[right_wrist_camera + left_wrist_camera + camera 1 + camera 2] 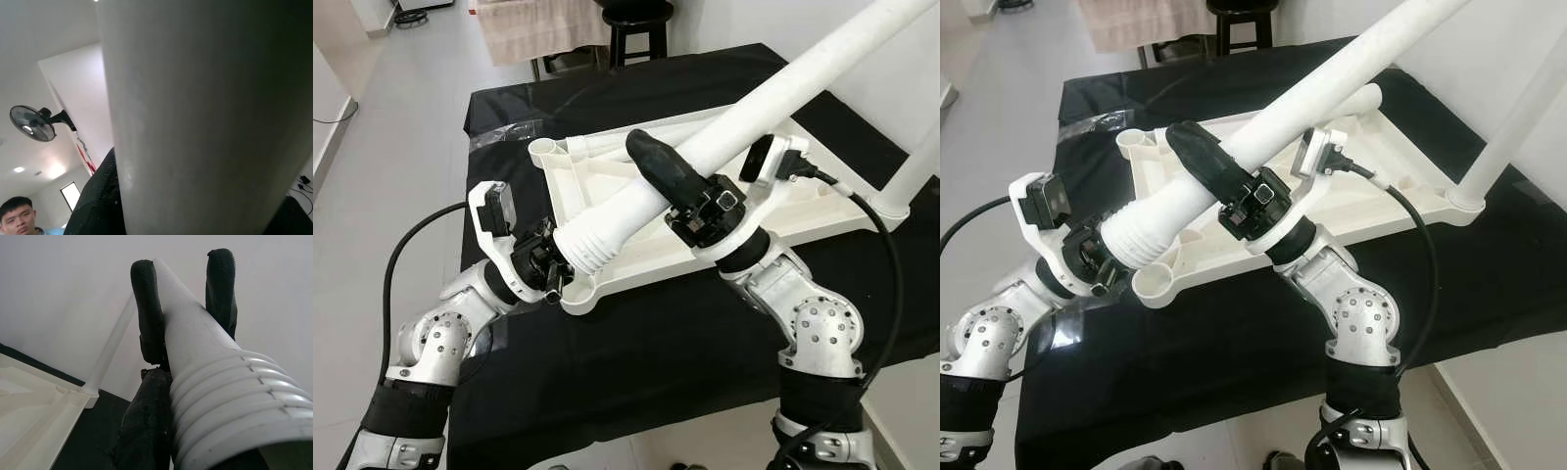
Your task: Building children table
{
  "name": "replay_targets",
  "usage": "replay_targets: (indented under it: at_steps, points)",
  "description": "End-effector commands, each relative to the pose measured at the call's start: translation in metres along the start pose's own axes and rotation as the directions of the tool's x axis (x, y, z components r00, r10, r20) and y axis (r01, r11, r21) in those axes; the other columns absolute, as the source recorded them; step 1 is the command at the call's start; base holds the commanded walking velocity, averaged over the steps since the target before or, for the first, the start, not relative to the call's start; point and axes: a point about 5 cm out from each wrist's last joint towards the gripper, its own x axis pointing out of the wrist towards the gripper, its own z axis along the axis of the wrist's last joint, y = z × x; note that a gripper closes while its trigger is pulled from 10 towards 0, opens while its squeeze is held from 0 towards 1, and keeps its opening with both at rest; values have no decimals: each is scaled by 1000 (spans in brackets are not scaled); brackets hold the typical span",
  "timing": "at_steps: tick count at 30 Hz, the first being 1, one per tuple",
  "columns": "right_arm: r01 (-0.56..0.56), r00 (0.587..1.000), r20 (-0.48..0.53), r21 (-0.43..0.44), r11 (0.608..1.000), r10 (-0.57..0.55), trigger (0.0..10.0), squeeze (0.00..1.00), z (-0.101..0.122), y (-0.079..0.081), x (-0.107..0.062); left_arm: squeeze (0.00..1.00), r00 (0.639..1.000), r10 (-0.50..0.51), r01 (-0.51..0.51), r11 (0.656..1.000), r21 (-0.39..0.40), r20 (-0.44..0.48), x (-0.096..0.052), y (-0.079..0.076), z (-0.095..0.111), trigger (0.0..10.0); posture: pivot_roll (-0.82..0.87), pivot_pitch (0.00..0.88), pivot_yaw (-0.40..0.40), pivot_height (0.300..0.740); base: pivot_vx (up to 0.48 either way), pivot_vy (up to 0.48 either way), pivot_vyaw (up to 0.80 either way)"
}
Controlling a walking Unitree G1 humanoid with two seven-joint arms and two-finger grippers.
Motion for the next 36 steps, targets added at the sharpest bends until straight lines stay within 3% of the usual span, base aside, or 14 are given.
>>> replay_targets:
  at_steps: [1,7,8,14,17,22,27,29,30,31,33,34,35,36]
  points:
    - [-56,997,-58,26,998,57,0,0,-11,8,7,0,997,-10,7,999,-36,-79,2,-2,-14,10000,25,121,10,740,0,0,0]
    - [-29,999,-33,13,999,29,0,0,-7,3,5,0,994,50,-55,997,-55,-93,1,4,-17,10000,27,120,8,740,0,0,0]
    - [3,1000,2,-5,1000,-3,0,0,1,-2,4,1000,993,49,-57,995,-78,-103,-2,2,-18,10000,27,120,9,740,0,0,0]
    - [47,998,51,-28,998,-46,0,0,13,-9,1,1000,992,40,-53,993,-110,-118,-6,0,-20,10000,27,120,9,740,0,0,0]
    - [98,988,129,-73,992,-88,0,0,42,-13,-13,1000,994,84,-90,992,-92,-66,-33,-3,-3,10000,32,129,10,740,0,0,0]
    - [137,974,193,-101,985,-115,0,0,62,-17,-22,1000,989,131,-137,988,-78,-70,-58,-6,8,10000,33,130,12,740,0,0,0]
    - [222,968,166,-203,954,-190,0,0,64,-24,-24,1000,979,183,-188,981,-54,-89,-72,-8,10,10000,42,134,10,740,0,0,0]
    - [291,956,117,-323,901,-267,0,0,58,-32,-22,1000,973,219,-221,975,-16,-80,-71,-7,9,10000,45,135,7,740,0,0,0]
    - [355,933,96,-420,835,-348,10000,0,53,-40,-20,1000,953,299,-297,954,43,-56,-65,0,5,10000,46,135,5,740,0,0,0]
    - [355,933,96,-420,835,-348,10000,0,53,-40,-20,1000,953,299,-297,954,43,-56,-65,0,5,10000,46,135,5,740,0,0,0]
    - [405,895,78,-549,731,-438,10000,0,47,-50,-16,1000,899,438,-435,893,116,-2,-54,10,-1,10000,47,136,4,740,0,0,0]
    - [408,887,77,-591,696,-455,10000,0,44,-52,-15,553,824,565,-564,816,125,30,-46,21,-8,10000,48,136,4,740,0,0,0]
    - [408,887,77,-591,696,-455,10000,0,44,-52,-15,553,824,565,-564,816,125,30,-46,21,-8,10000,48,136,4,740,0,0,0]
    - [406,888,78,-597,692,-453,10000,0,42,-53,-14,239,743,668,-665,732,147,39,-40,28,-14,10000,48,136,4,740,0,0,0]
